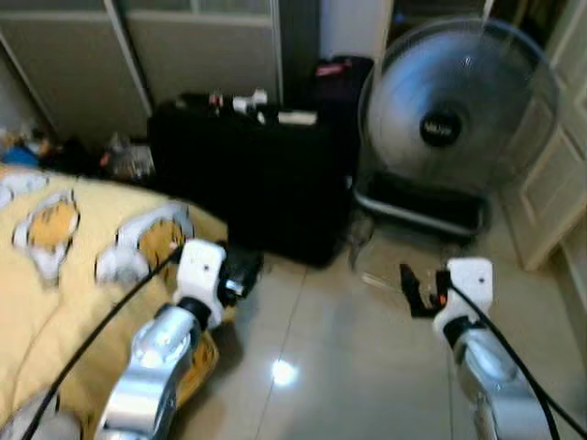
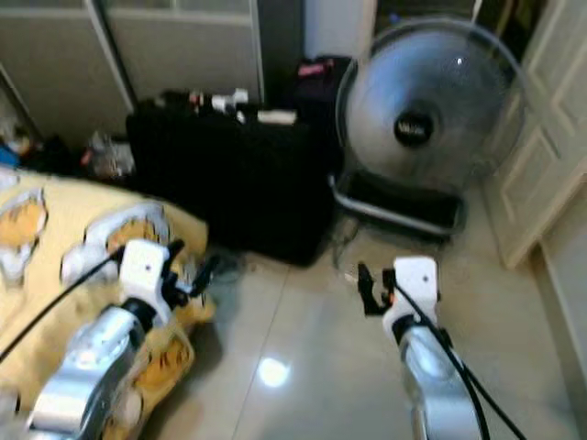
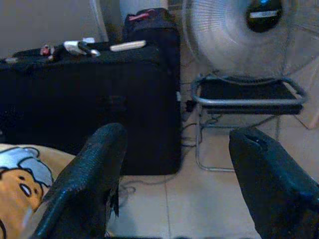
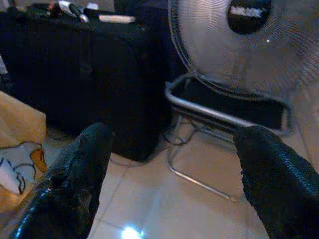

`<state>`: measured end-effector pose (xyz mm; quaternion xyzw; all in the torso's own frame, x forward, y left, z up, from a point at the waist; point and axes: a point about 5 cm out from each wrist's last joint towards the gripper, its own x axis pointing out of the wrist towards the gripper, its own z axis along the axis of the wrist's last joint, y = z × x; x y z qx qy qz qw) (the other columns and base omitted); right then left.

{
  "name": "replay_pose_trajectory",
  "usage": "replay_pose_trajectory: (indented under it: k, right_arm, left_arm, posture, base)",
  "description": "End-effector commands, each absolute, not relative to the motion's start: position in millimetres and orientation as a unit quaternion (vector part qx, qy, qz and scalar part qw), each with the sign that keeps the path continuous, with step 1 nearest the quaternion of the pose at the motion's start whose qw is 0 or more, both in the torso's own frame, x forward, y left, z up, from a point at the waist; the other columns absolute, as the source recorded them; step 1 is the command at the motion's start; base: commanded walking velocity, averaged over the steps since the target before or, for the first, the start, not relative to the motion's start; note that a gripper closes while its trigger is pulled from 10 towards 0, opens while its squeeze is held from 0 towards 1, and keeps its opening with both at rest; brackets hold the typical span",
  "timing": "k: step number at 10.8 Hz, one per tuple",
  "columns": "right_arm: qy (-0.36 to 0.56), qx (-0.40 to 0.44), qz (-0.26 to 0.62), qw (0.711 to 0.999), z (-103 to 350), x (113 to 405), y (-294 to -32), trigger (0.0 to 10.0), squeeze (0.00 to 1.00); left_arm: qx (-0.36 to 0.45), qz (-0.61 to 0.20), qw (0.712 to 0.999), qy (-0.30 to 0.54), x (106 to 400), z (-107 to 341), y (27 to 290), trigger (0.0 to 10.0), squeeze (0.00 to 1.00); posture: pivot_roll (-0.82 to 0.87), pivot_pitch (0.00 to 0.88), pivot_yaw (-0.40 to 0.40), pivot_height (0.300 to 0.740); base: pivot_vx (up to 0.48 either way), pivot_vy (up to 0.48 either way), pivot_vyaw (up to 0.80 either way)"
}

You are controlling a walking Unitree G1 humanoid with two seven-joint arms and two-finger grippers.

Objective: Clean up the room

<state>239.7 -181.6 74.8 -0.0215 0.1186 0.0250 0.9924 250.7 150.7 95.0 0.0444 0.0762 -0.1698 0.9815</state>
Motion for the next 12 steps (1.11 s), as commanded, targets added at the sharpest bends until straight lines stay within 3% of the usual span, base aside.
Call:
replay_pose_trajectory:
  k: [1,3,8,12]
  right_arm:
    - [0.114,-0.017,0.033,0.993,77,242,-176,10.0,0.00]
    - [0.114,-0.019,0.033,0.993,76,242,-176,10.0,0.00]
    - [0.113,-0.025,0.040,0.992,75,242,-174,10.0,0.00]
    - [0.136,-0.018,0.037,0.990,64,236,-172,10.0,0.00]
  left_arm:
    - [0.046,-0.161,0.982,0.083,250,92,158,10.0,0.00]
    - [0.046,-0.161,0.982,0.084,250,91,157,10.0,0.00]
    - [0.040,-0.165,0.981,0.090,248,88,155,10.0,0.00]
    - [0.038,-0.180,0.977,0.106,241,80,152,10.0,0.00]
  posture:
    - [-0.09,0.000,0.036,0.740]
    - [-0.09,0.000,0.032,0.740]
    - [-0.10,0.000,0.031,0.740]
    - [-0.11,0.000,0.032,0.740]
  base:
    - [0.465,0.000,-0.80]
    - [0.463,0.000,-0.73]
    - [0.462,0.000,0.00]
    - [0.464,0.000,-0.70]
